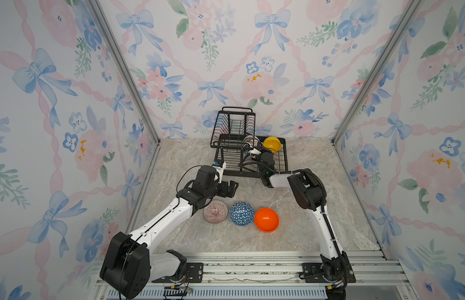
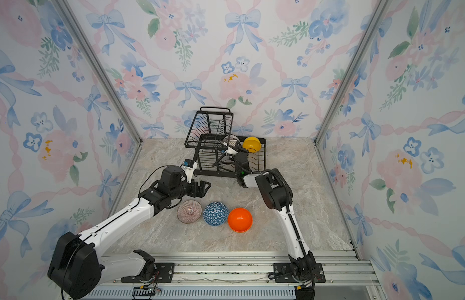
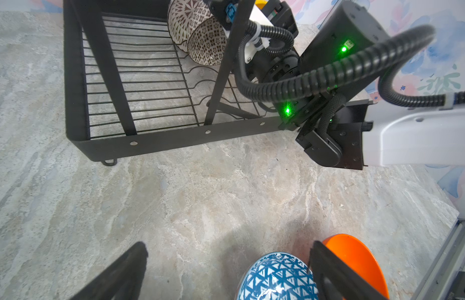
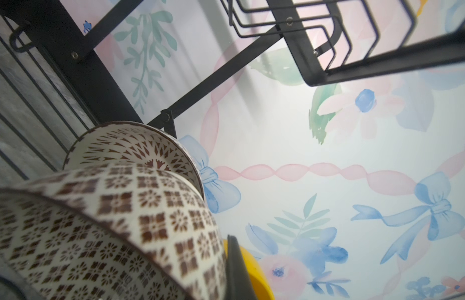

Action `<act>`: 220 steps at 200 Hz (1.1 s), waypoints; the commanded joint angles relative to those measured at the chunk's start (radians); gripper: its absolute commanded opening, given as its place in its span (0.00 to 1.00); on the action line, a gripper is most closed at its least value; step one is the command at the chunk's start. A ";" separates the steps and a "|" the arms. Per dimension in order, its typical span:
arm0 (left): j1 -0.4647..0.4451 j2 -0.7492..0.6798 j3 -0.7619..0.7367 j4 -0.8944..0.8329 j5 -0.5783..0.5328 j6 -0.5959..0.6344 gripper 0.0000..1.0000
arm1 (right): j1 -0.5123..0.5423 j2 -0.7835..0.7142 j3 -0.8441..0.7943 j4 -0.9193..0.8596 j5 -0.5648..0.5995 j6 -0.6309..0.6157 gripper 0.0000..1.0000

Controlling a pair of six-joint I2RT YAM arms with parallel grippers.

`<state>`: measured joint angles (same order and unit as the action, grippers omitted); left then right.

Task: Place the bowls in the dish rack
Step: 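Open the right gripper and draw it back from the rack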

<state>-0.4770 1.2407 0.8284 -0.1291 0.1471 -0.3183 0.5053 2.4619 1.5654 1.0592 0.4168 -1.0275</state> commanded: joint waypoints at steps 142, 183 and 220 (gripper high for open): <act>0.005 -0.007 0.003 -0.010 0.011 -0.007 0.98 | 0.018 0.014 0.005 -0.024 0.012 0.029 0.18; 0.006 -0.011 -0.002 -0.012 0.009 -0.008 0.98 | 0.019 0.013 -0.010 -0.003 0.001 0.015 0.17; 0.006 -0.013 -0.006 -0.010 0.007 -0.008 0.98 | 0.018 0.002 -0.040 0.018 -0.016 -0.006 0.14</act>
<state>-0.4770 1.2407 0.8284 -0.1295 0.1471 -0.3187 0.5114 2.4641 1.5517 1.0657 0.3878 -1.0058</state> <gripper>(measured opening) 0.980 0.138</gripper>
